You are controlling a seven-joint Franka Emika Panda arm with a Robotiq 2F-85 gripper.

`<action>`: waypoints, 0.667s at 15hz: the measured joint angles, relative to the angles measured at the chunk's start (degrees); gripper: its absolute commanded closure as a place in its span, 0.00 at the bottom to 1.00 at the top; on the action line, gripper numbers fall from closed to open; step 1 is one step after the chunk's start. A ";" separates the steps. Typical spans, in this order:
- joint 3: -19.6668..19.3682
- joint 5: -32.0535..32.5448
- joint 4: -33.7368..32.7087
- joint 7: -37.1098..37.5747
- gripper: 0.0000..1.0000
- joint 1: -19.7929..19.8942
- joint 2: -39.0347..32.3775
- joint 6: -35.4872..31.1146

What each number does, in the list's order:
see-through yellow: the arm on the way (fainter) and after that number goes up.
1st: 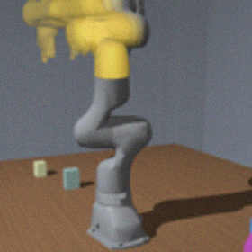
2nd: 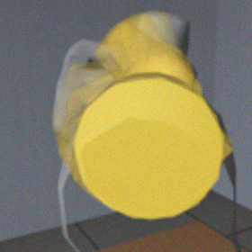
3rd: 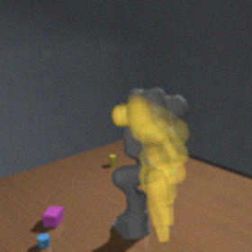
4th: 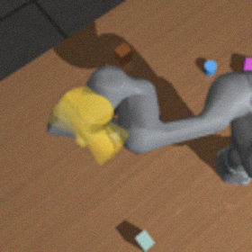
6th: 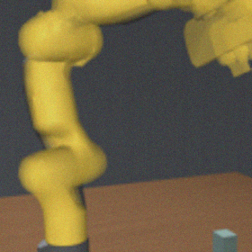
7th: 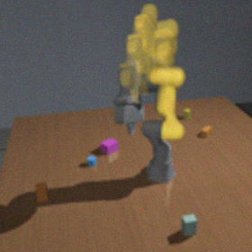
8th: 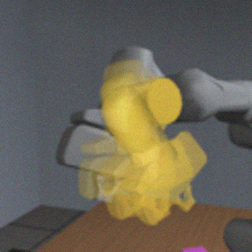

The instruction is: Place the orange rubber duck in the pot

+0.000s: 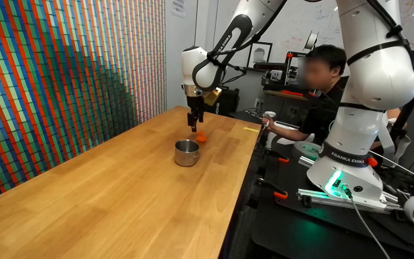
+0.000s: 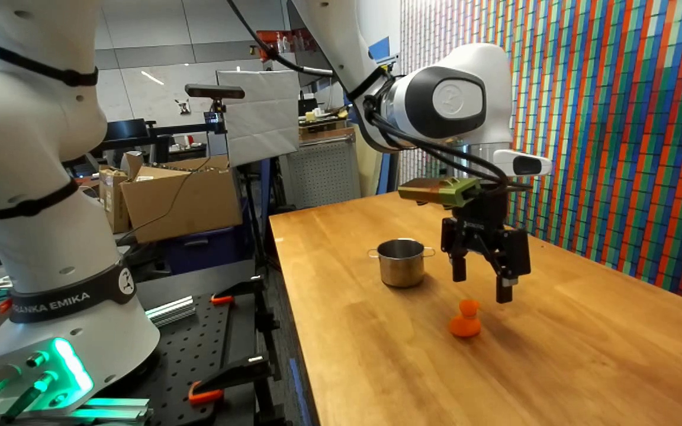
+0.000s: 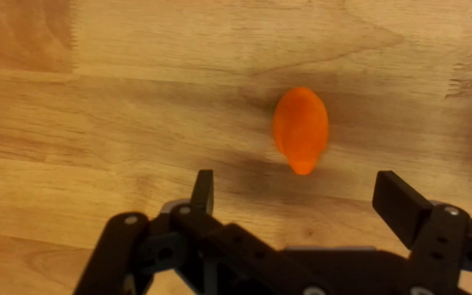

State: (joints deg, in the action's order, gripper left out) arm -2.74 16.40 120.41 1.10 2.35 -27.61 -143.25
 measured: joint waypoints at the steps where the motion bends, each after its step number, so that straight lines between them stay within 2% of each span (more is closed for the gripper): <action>1: 0.13 -0.14 -0.01 -0.27 0.00 -0.06 -0.69 -0.13; 8: -0.16 -0.17 0.00 -1.82 0.00 0.10 -3.72 -1.50; 9: -0.23 -0.17 0.01 -1.97 0.25 0.16 -3.89 -1.90; 10: -0.30 -0.17 0.01 -2.07 0.26 0.21 -4.07 -2.39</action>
State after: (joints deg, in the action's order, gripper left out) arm -3.03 16.23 120.42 -0.97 2.56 -31.68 -145.64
